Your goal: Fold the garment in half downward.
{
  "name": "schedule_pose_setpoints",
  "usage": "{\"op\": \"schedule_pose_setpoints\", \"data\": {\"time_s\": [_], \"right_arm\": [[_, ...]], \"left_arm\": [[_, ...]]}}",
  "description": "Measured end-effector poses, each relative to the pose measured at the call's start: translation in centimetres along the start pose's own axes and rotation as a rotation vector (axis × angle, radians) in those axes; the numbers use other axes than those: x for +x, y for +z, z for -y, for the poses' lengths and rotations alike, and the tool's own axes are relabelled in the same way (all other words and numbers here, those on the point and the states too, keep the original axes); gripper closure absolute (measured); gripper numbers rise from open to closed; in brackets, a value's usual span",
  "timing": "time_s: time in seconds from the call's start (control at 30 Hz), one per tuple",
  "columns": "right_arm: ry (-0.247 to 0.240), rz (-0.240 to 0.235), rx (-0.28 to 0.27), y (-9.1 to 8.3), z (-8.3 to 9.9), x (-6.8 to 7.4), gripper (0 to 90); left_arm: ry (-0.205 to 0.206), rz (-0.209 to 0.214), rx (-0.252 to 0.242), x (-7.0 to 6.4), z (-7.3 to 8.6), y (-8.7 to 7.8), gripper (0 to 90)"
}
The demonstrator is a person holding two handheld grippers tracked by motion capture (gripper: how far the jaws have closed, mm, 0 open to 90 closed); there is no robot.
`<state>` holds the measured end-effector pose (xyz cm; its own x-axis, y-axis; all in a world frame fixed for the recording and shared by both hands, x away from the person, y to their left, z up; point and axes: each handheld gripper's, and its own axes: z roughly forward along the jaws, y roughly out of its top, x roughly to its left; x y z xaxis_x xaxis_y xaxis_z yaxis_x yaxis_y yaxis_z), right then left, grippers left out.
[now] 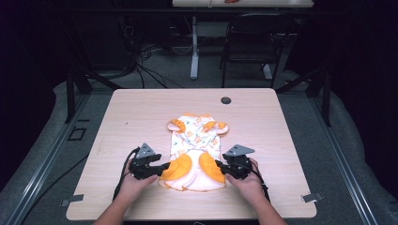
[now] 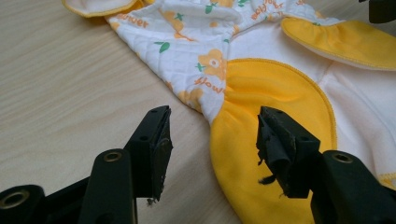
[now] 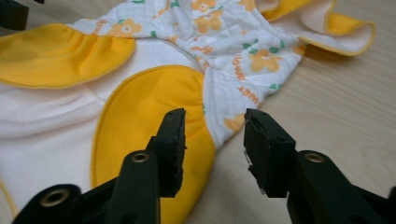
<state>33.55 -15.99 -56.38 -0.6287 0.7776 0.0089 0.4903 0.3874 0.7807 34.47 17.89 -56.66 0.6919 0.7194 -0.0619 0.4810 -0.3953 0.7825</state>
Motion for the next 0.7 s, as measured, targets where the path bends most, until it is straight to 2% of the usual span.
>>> {"op": "schedule_pose_setpoints", "data": {"time_s": [0.03, 0.1, 0.23, 0.37, 0.47, 0.57, 0.7], "right_arm": [[-0.006, -0.004, 0.002, 0.1, -0.1, 0.2, 62.4], [-0.030, -0.007, 0.016, 0.4, -0.1, 0.6, 64.2], [-0.051, -0.017, 0.031, 0.8, -0.3, 1.2, 70.0], [-0.048, -0.026, 0.019, 1.1, -0.7, 1.4, 73.4], [-0.051, -0.034, 0.014, 1.2, -0.9, 1.4, 76.7], [-0.075, -0.031, 0.037, 1.4, -0.8, 1.6, 78.8], [-0.101, -0.029, 0.072, 1.7, -0.6, 1.8, 79.2]], "left_arm": [[0.010, 0.002, -0.021, -0.1, -0.1, 0.0, 45.2], [0.003, 0.015, -0.056, -0.3, -0.2, 0.0, 50.1], [-0.010, 0.029, -0.064, -0.5, -0.4, 0.7, 56.8], [0.021, 0.069, -0.015, -1.1, -0.4, 1.8, 62.9], [0.036, 0.065, 0.001, -1.6, -0.4, 2.2, 67.2], [0.060, 0.071, 0.047, -1.8, -0.2, 2.7, 69.1], [0.055, 0.075, 0.051, -1.8, -0.2, 2.8, 71.4]]}}
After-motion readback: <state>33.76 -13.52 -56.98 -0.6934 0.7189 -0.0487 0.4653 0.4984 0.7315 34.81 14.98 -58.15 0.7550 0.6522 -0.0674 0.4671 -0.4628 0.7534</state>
